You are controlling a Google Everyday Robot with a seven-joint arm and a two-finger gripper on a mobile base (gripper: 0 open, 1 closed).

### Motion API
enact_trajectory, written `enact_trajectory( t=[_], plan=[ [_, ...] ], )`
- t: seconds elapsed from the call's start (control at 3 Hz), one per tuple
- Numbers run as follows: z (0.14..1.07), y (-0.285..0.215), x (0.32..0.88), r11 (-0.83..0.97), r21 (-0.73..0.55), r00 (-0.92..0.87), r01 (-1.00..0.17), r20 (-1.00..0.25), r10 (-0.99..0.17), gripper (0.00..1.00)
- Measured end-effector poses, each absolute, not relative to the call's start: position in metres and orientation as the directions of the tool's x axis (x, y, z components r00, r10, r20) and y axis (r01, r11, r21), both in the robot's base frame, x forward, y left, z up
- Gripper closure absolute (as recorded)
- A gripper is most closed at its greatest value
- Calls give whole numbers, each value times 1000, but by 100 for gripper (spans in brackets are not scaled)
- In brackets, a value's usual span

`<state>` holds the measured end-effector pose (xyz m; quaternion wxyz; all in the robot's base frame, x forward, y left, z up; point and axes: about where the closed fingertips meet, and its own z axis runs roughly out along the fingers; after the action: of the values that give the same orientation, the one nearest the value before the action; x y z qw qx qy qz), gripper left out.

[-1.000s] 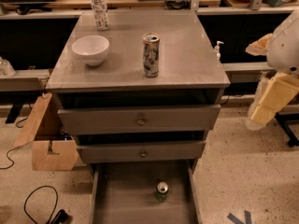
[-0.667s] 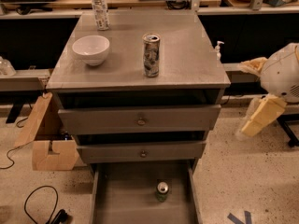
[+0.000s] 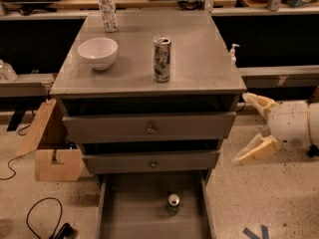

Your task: Pick green can from bottom drawer and place on counter

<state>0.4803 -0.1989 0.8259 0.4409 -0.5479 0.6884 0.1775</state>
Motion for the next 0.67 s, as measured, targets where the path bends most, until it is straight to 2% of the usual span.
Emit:
enact_trajectory(
  t=[0.33,0.67],
  plan=[
    [785,-210,463,347,-258,65,-902,-874,-482,0],
    [785,-210,463,347,-258,65,-902,-874,-482,0]
  ],
)
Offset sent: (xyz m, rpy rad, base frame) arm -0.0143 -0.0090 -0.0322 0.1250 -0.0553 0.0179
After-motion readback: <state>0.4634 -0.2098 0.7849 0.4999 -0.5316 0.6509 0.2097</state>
